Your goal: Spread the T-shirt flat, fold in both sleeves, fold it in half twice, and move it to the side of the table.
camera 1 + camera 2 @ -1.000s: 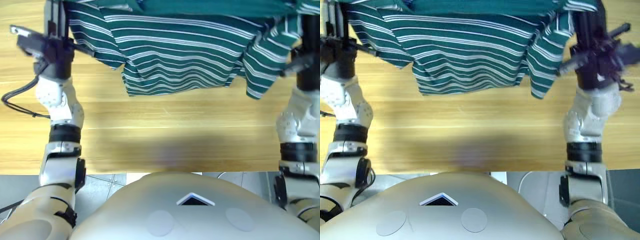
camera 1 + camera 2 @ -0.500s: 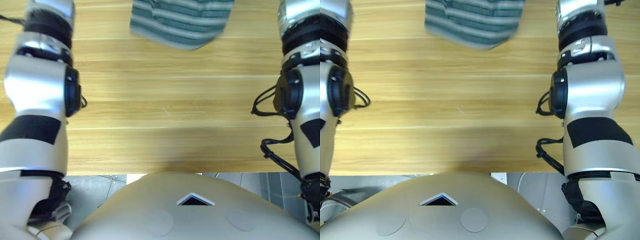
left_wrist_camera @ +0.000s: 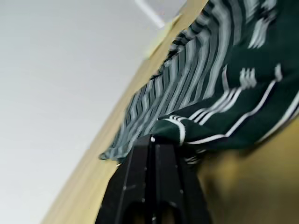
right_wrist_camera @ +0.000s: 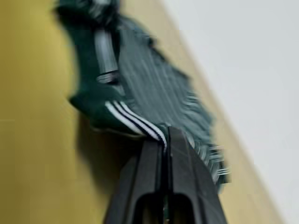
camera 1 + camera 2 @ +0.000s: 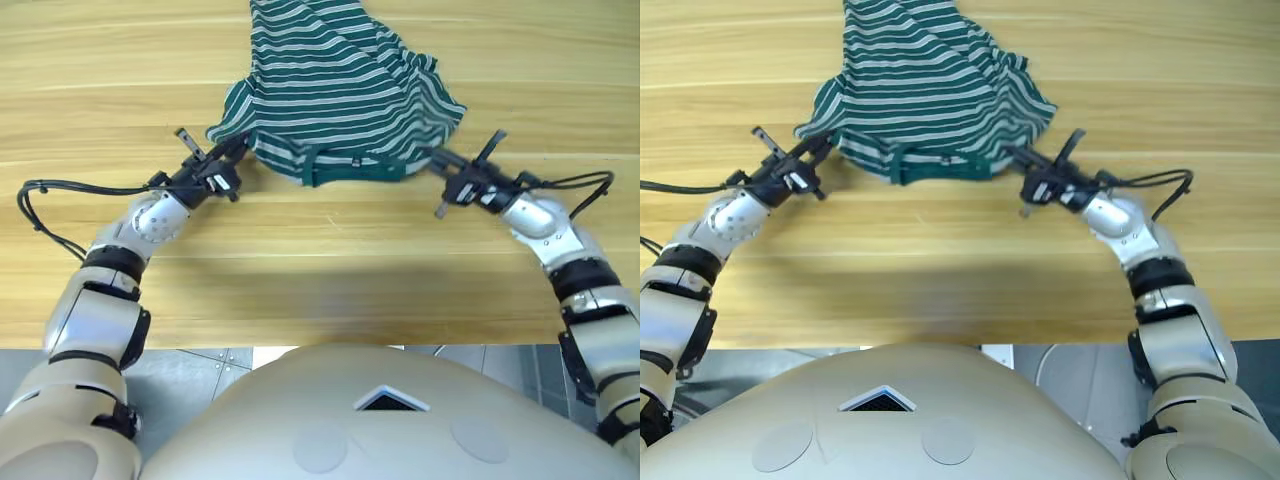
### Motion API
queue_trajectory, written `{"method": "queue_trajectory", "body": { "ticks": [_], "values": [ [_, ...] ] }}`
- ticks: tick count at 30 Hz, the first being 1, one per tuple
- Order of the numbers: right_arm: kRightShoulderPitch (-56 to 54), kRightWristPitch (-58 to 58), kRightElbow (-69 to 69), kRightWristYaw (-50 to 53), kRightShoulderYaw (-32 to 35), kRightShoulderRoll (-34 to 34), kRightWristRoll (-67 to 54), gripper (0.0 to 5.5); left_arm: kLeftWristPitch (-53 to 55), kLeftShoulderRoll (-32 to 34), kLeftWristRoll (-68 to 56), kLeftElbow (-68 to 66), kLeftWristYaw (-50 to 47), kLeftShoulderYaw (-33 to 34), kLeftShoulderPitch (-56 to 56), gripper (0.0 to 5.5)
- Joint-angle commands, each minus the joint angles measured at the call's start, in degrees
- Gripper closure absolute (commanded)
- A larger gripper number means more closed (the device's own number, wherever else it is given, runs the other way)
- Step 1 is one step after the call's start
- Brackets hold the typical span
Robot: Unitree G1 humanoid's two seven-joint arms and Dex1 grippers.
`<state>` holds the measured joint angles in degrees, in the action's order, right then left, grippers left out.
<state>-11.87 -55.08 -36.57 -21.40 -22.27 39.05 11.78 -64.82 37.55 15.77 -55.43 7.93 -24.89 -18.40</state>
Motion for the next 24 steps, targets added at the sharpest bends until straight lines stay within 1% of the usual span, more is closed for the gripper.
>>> {"method": "queue_trajectory", "body": {
  "ticks": [1, 5, 8, 10, 13, 15, 18, 19, 21, 23, 24],
  "values": [
    [4.92, 4.28, 7.44, -6.54, 0.7, 3.39, -3.53, 5.5, 3.8, 6.92, -10.54, 9.31, 14.21, -0.09, 13.03, 5.48],
    [9.01, 8.13, 11.82, -8.16, 1.2, 4.14, -1.21, 5.5, 9.31, 8.79, -14.37, 19.83, 17.31, 2.39, 21.01, 5.48],
    [11.19, 9.49, 13.84, -8.21, 2.69, 5.66, 0.68, 5.5, 13.02, 10.3, -15.27, 27.02, 17.27, 5.49, 27.32, 5.48],
    [13.36, 9.84, 16.72, -8.68, 3.65, 6.01, -0.57, 5.5, 14.49, 11.32, -16.38, 31.94, 16.66, 8.14, 32.1, 5.48],
    [16.64, 9.58, 22.88, -11.85, 4.49, 5.53, -10.47, 5.5, 13.28, 11.51, -23.8, 39.22, 17.29, 12.59, 37.31, 5.48],
    [17.67, 9.83, 25.84, -14.6, 4.13, 4.6, -16.41, 5.5, 13.86, 10.14, -25.41, 39.72, 18.57, 13.76, 36.46, 5.48],
    [18.51, 10.53, 28.26, -17.85, 4.6, 4.03, -22.04, 5.5, 14.18, 8.46, -26.76, 40.37, 20.68, 14.53, 35.89, 5.48],
    [19.84, 10.82, 30.47, -19.34, 5.36, 4.46, -26.37, 5.5, 13.65, 8.19, -28.34, 41.85, 21.42, 15.17, 36.82, 5.48],
    [23.59, 11.85, 37.59, -22.2, 8.54, 5.38, -39.25, 5.5, 11.88, 8.02, -34.09, 46.77, 23.38, 16.42, 38.75, 5.48],
    [25.16, 13.53, 42.25, -24.88, 11.73, 4.45, -49.45, 5.5, 10.99, 7.66, -39.4, 51.17, 25.53, 17.07, 38.39, 5.48],
    [24.42, 15.09, 43.75, -25.58, 13.34, 3.22, -53.75, 5.5, 11.49, 6.82, -42.3, 52.98, 26.68, 17.09, 36.51, 5.48]
  ]
}}
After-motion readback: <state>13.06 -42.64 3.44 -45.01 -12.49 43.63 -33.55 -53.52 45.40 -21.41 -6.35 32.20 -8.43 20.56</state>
